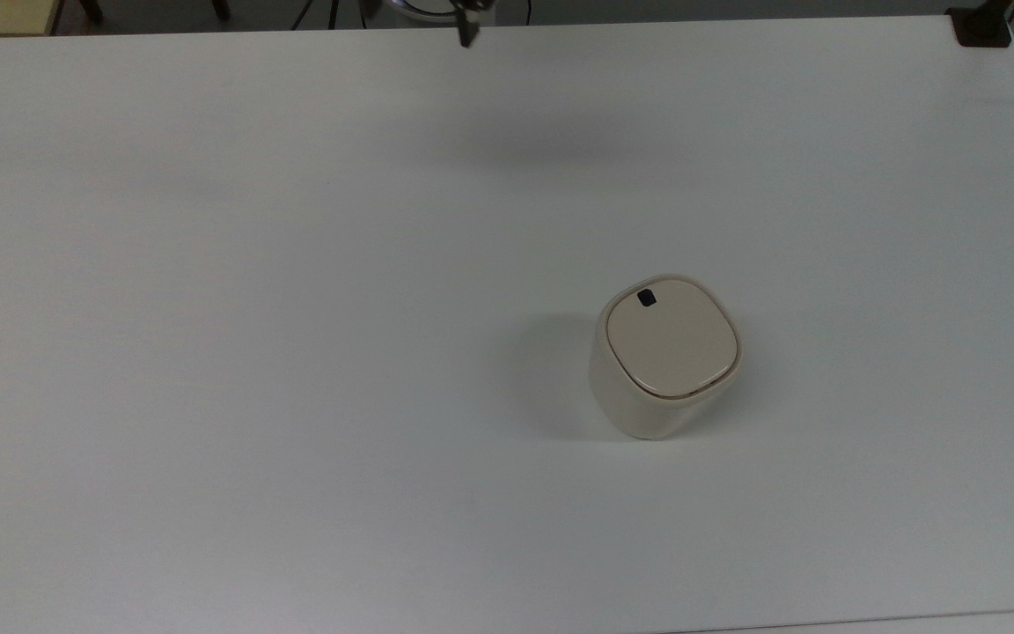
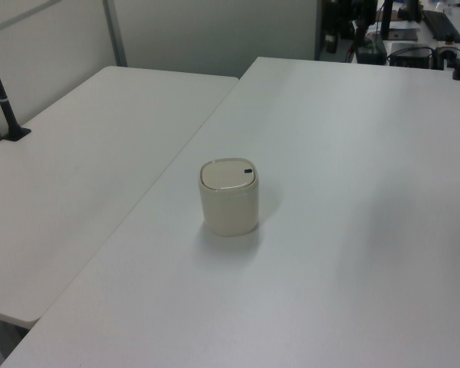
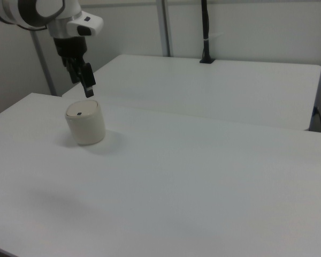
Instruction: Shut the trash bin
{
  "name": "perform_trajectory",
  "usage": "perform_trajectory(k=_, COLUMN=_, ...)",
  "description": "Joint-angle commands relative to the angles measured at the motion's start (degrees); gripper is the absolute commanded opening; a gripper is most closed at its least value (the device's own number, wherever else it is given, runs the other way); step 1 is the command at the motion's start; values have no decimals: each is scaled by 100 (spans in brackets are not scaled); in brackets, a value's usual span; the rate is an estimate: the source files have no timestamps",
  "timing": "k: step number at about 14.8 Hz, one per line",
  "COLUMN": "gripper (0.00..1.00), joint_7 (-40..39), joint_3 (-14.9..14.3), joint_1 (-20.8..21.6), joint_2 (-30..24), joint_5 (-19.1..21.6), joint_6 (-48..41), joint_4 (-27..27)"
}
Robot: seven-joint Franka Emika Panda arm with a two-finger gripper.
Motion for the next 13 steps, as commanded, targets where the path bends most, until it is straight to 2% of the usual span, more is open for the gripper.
perform_trajectory(k=1, gripper=100, joint_7=-697, joint_3=-129, joint_1=-233, joint_2=-581, joint_5=-43, joint_6=-109, joint_4=-571)
perform_trajectory(k=4, gripper=100, joint_7=-1962, joint_3=-129, joint_1=-462, joint_2=-591, joint_5=-165, joint_6=-136, joint_4=-555)
perform_trajectory(k=7, gripper=100, joint_7=-2869, joint_3=-129, joint_1=-471, joint_2=-460, joint_5=-428, joint_6=-4, joint_4=-511)
perform_trajectory(k=13, gripper=100, joint_7=-2907, joint_3=2, joint_1=-366, joint_2=-2, joint_5=-903, joint_6=427, joint_4=-327)
